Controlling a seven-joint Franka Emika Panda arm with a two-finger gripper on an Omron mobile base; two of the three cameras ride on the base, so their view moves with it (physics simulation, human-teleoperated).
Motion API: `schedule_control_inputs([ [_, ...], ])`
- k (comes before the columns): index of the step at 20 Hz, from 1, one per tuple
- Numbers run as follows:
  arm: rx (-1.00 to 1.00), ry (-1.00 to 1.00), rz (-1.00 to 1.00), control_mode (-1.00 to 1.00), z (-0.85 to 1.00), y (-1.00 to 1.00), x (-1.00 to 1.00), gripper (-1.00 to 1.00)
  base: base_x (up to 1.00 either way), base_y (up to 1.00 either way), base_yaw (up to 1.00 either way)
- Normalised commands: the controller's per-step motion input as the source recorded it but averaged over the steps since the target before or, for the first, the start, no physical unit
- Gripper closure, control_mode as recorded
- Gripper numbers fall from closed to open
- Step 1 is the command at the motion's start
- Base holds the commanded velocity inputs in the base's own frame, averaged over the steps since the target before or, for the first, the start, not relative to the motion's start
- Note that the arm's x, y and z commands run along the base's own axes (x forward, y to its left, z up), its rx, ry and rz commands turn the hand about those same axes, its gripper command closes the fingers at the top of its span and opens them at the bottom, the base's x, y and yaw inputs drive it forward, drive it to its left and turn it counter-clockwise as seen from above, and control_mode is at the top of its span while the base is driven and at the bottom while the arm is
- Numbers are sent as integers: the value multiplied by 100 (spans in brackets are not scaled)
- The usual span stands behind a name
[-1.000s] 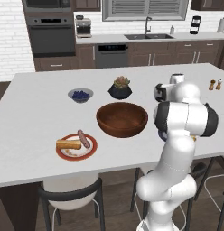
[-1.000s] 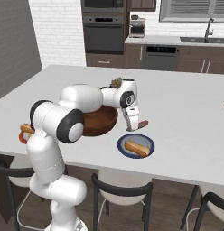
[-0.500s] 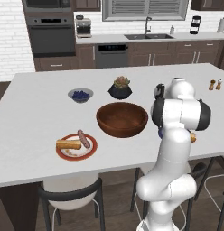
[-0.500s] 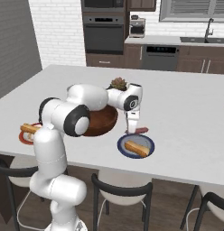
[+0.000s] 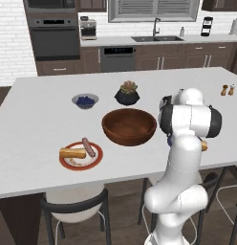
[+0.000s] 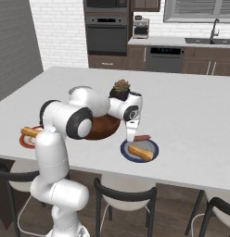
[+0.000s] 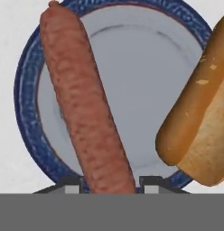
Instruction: Place one bun and one sausage from the bowl on each plate.
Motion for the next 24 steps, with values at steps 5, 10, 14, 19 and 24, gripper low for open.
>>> schedule_control_inputs([
  [5,-1,-2,-2,-100,-23,-30,0,-100,0,0,0],
  [10,10,-30,-3,-100,71,-6,-11,-100,0,0,0],
  [14,2,-46,-6,-100,100,0,-44,-100,0,0,0],
  [19,1,-47,-6,-100,100,-4,-94,-100,0,0,0],
  [24,-2,-57,3,-100,100,22,-100,-100,0,0,0],
])
